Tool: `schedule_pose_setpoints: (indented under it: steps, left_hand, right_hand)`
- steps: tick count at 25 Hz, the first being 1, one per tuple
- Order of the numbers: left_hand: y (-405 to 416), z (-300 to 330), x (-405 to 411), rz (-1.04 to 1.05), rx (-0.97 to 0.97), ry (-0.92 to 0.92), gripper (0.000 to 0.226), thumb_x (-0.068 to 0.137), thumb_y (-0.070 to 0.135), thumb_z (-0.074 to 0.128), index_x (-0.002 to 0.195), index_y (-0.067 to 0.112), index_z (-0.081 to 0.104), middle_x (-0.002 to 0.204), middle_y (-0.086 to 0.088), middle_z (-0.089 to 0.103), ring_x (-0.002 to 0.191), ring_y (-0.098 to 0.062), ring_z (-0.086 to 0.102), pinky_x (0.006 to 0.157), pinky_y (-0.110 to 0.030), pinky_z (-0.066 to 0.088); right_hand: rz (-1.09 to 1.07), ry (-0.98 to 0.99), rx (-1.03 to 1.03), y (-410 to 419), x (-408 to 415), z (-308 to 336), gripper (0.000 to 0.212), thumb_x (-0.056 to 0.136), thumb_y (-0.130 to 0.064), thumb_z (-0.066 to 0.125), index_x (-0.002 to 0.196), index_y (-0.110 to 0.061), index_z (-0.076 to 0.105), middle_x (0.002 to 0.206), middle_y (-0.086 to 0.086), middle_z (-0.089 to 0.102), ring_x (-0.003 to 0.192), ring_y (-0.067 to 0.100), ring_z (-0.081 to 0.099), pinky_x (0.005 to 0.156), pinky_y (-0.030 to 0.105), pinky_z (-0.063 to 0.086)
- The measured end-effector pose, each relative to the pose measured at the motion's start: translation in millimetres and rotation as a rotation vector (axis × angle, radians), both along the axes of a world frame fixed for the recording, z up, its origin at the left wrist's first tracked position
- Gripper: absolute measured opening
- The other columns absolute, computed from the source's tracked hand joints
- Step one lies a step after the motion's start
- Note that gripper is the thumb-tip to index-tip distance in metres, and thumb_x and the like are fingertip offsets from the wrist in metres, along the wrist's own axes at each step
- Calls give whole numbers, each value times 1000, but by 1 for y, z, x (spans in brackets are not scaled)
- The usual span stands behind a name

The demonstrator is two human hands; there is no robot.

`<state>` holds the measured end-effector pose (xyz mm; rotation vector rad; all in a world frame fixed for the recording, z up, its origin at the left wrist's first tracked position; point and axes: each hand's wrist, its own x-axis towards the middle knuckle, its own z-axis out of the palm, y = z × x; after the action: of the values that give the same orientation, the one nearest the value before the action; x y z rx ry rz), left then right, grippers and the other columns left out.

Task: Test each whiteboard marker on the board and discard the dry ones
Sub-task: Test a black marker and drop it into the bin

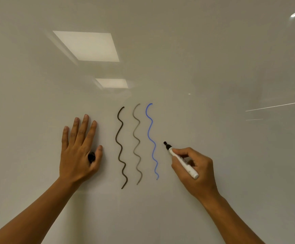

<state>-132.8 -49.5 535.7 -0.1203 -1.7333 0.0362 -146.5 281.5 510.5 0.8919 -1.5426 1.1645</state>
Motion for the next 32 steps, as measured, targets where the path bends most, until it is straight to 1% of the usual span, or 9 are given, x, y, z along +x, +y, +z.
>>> schedule_pose_setpoints:
  steps: [4,8,12,16,18,22,28,30,32]
  left_hand:
    - [1,0,-1,5,1,-4,73,92,44,32,155,9,21,164,-12,10,152,-31,6,120,-59,11]
    - [0,-1,0,6,1,5,73,92,43,32,155,9,21,164,-12,11,152,-31,6,120,-58,10]
    - [0,-2,-2,7,0,7,72,92,44,31,155,9,21,164,-12,11,152,-30,6,120,-58,10]
    - [1,-5,-2,-9,22,3,72,92,43,31,155,10,21,164,-11,10,152,-30,5,121,-58,9]
    - [2,-7,-2,-14,39,-10,72,92,43,31,155,10,21,165,-11,10,152,-29,5,121,-58,9]
    - [6,-29,3,-34,62,-49,72,92,42,32,155,10,21,165,-11,9,152,-29,4,121,-57,9]
    - [18,-74,27,-121,150,-131,62,91,32,36,151,13,36,162,-6,21,151,-22,18,119,-52,23]
    - [27,-98,42,-196,246,-157,58,92,28,38,149,18,40,155,1,37,136,-22,47,104,-49,45]
    - [37,-120,59,-265,386,-190,58,94,31,40,151,27,35,136,17,55,83,-9,70,67,-35,57]
  right_hand:
    - [-15,-26,-64,12,-2,-23,17,83,-8,74,99,-15,76,67,0,62,43,13,48,43,17,38]
    - [-50,4,-23,8,4,-45,15,84,-24,70,96,-18,75,68,-9,57,51,15,52,45,22,42]
    - [-79,-10,-42,14,8,-57,21,84,-32,66,96,-18,74,73,-18,56,55,10,53,50,13,40]
    - [-45,-117,-105,13,14,-74,18,83,-33,67,96,-24,75,69,-11,58,51,12,52,46,20,42]
    - [1,-219,-129,12,18,-75,11,86,-25,72,95,-26,77,72,-6,66,53,15,57,47,23,46]
    - [268,-464,-267,14,32,-76,24,92,-3,67,92,-24,77,92,5,77,73,19,66,59,29,52]
    - [372,-564,-373,11,64,-101,23,90,6,63,90,-14,74,74,15,68,64,22,57,49,29,45]
    - [378,-612,-324,7,75,-114,26,88,6,65,88,-17,77,76,14,70,64,20,56,50,30,45]
    - [403,-645,-290,4,84,-128,28,89,4,64,89,-20,77,79,16,71,65,22,56,51,33,45]
